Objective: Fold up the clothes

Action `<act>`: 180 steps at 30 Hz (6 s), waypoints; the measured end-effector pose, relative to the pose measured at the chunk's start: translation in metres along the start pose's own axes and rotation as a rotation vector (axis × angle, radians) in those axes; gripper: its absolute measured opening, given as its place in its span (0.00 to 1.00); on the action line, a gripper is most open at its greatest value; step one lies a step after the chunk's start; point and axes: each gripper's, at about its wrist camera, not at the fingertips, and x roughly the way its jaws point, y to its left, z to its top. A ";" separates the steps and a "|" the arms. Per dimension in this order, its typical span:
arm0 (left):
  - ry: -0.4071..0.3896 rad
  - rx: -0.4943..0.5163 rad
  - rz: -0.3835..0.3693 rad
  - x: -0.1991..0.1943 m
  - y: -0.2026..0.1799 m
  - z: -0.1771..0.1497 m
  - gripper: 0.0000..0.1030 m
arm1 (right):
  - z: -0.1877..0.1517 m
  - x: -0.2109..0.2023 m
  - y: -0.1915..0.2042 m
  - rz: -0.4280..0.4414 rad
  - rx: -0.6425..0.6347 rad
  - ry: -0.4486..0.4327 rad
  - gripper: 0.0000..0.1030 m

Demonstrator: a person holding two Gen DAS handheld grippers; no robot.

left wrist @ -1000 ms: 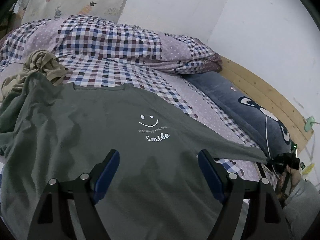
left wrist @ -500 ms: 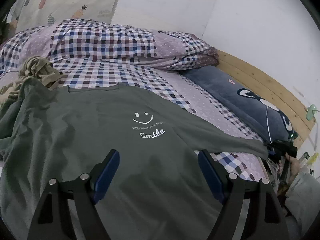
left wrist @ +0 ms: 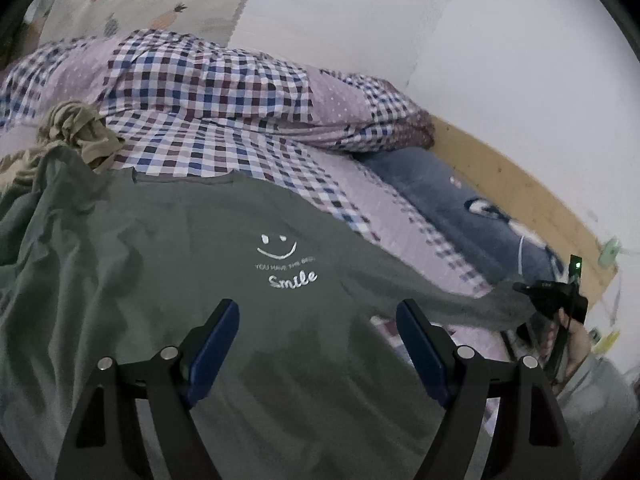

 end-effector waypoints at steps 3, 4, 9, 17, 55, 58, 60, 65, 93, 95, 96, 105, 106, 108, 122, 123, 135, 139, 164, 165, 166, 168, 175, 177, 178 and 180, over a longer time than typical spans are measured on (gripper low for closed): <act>-0.010 -0.070 -0.024 -0.008 0.016 0.010 0.82 | 0.003 -0.005 0.081 0.113 -0.095 0.005 0.02; -0.014 -0.094 -0.032 -0.011 0.022 0.013 0.82 | 0.003 -0.007 0.108 0.149 -0.124 0.008 0.02; -0.031 -0.211 -0.072 -0.025 0.049 0.029 0.82 | -0.012 -0.023 0.256 0.354 -0.291 0.041 0.02; -0.056 -0.375 0.021 -0.050 0.122 0.039 0.82 | -0.128 0.002 0.437 0.451 -0.525 0.213 0.02; 0.140 -0.668 0.169 -0.001 0.129 -0.012 0.81 | -0.127 0.066 0.225 0.444 -0.280 0.253 0.65; 0.128 -0.647 0.168 0.003 0.128 -0.012 0.81 | -0.123 0.069 0.219 0.424 -0.269 0.242 0.65; 0.115 -0.640 0.165 0.006 0.133 -0.009 0.81 | -0.120 0.072 0.214 0.410 -0.252 0.242 0.65; 0.115 -0.664 0.186 0.019 0.144 -0.005 0.70 | -0.116 0.080 0.199 0.365 -0.210 0.252 0.65; -0.196 -0.732 0.124 -0.038 0.216 0.048 0.03 | -0.171 0.112 0.225 0.227 -0.626 0.408 0.64; -0.200 -0.741 0.128 -0.039 0.220 0.048 0.03 | -0.178 0.114 0.231 0.231 -0.662 0.406 0.64; -0.202 -0.740 0.131 -0.040 0.222 0.048 0.03 | -0.182 0.116 0.235 0.222 -0.684 0.408 0.64; -0.223 -0.740 0.161 -0.050 0.235 0.045 0.03 | -0.181 0.129 0.241 0.204 -0.657 0.391 0.62; -0.225 -0.741 0.164 -0.051 0.236 0.045 0.03 | -0.179 0.130 0.242 0.209 -0.656 0.392 0.57; -0.227 -0.741 0.170 -0.052 0.238 0.044 0.03 | -0.177 0.131 0.243 0.220 -0.655 0.392 0.41; -0.120 -0.712 0.255 -0.034 0.241 0.034 0.03 | -0.155 0.121 0.208 -0.022 -0.716 0.429 0.04; -0.112 -0.709 0.261 -0.032 0.242 0.033 0.03 | -0.153 0.124 0.199 -0.015 -0.682 0.454 0.04; -0.084 -0.681 0.290 -0.029 0.242 0.029 0.03 | -0.156 0.127 0.219 0.183 -0.687 0.444 0.43; -0.085 -0.683 0.293 -0.029 0.244 0.029 0.03 | -0.166 0.135 0.232 0.123 -0.728 0.416 0.27; -0.069 -0.618 0.387 -0.023 0.253 0.021 0.03 | -0.041 0.174 0.246 0.299 -0.418 0.391 0.47; -0.070 -0.610 0.389 -0.023 0.253 0.022 0.03 | -0.035 0.187 0.255 0.303 -0.444 0.397 0.47; -0.071 -0.602 0.391 -0.023 0.252 0.022 0.03 | -0.030 0.200 0.267 0.289 -0.485 0.406 0.47; -0.072 -0.585 0.395 -0.023 0.251 0.022 0.03 | -0.025 0.222 0.279 0.285 -0.531 0.425 0.47; -0.071 -0.537 0.410 -0.020 0.249 0.024 0.03 | -0.028 0.289 0.292 0.288 -0.589 0.526 0.47; -0.073 -0.541 0.412 -0.019 0.250 0.023 0.03 | -0.032 0.299 0.295 0.303 -0.612 0.555 0.47; -0.072 -0.543 0.414 -0.018 0.250 0.023 0.03 | -0.033 0.300 0.297 0.307 -0.640 0.550 0.47; -0.074 -0.536 0.415 -0.017 0.250 0.023 0.03 | -0.036 0.300 0.302 0.312 -0.688 0.543 0.47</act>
